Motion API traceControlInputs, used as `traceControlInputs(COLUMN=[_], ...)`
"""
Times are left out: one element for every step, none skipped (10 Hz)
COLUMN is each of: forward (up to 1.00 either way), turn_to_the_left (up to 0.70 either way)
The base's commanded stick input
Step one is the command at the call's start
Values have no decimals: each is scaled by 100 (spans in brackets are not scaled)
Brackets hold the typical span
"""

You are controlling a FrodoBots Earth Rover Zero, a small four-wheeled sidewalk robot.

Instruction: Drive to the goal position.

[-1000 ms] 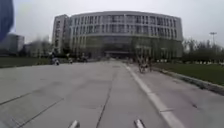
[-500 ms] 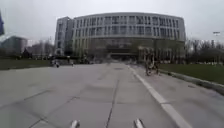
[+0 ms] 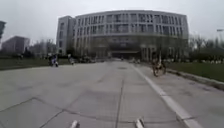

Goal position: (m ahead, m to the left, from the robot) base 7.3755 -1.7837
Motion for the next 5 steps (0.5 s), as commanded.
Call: traceControlInputs(forward=[100, 100, 100, 100, 100], turn_to_the_left=[-5, -14, -23, -32, -37])
